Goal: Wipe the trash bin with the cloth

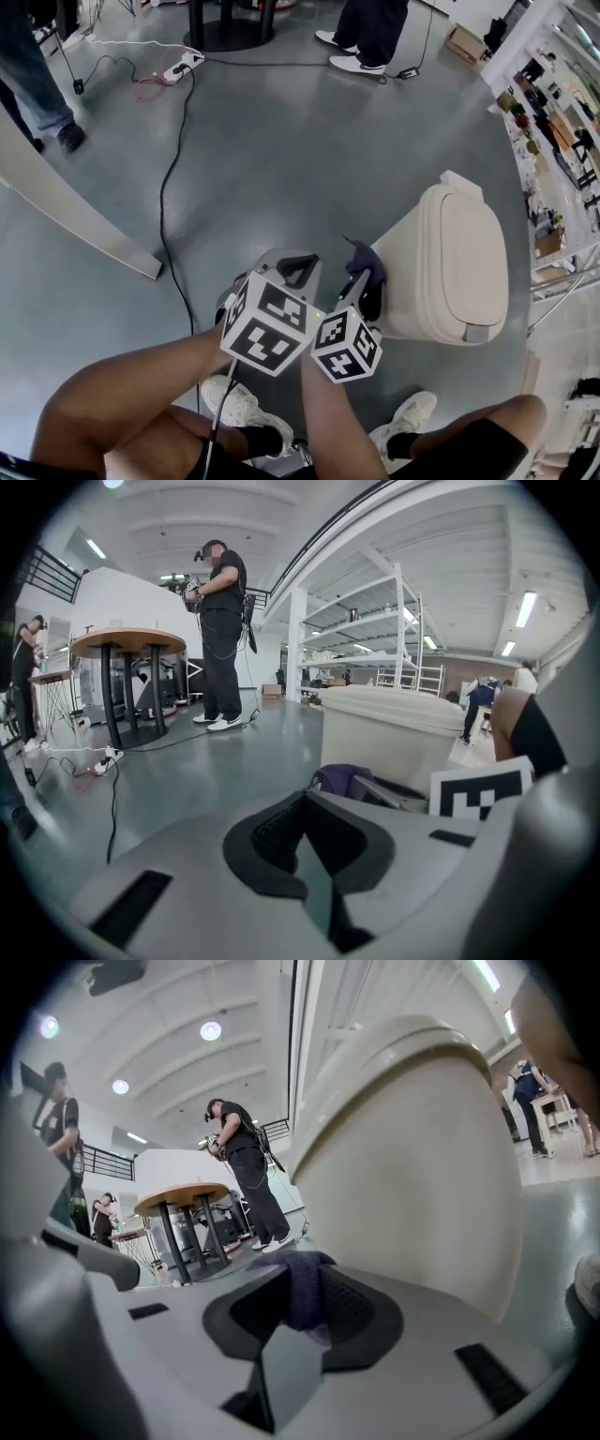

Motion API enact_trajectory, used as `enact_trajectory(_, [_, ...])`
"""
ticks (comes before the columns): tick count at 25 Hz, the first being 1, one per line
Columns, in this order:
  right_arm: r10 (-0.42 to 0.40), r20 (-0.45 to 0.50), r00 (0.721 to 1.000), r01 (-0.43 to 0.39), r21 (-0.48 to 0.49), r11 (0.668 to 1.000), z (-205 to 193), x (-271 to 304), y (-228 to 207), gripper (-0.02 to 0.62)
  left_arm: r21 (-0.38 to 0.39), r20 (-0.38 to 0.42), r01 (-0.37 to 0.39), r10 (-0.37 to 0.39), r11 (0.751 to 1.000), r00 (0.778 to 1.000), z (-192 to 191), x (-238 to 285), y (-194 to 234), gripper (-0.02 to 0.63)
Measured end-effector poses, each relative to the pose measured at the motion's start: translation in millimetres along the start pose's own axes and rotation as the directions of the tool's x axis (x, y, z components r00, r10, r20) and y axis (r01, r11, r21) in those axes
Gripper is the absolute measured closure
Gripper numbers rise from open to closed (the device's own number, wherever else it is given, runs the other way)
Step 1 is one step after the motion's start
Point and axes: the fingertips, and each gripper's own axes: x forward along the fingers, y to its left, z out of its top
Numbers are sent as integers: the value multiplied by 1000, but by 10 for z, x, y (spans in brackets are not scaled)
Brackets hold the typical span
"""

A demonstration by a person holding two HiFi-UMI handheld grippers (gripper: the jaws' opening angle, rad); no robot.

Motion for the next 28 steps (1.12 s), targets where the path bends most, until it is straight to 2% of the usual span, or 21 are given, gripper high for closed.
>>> enact_trajectory(7, [-17,90,996,20,-33,999,402,124,168,502,7,13,-7,7,1000,1000,19,-28,40,606])
enact_trajectory(15, [-71,97,993,74,-30,997,526,358,202,502,21,17,-8,8,1000,1000,6,-41,75,606])
enact_trajectory(20, [-97,74,993,101,-56,993,416,503,140,502,23,6,-8,8,1000,1000,-41,-27,71,606])
enact_trajectory(24, [-113,35,993,116,-114,987,165,594,67,503,61,11,-12,11,998,1000,-50,-33,59,606])
enact_trajectory(28, [-128,-15,992,124,-161,979,-164,698,-25,502,62,12,-17,16,998,1000,-65,-27,100,606])
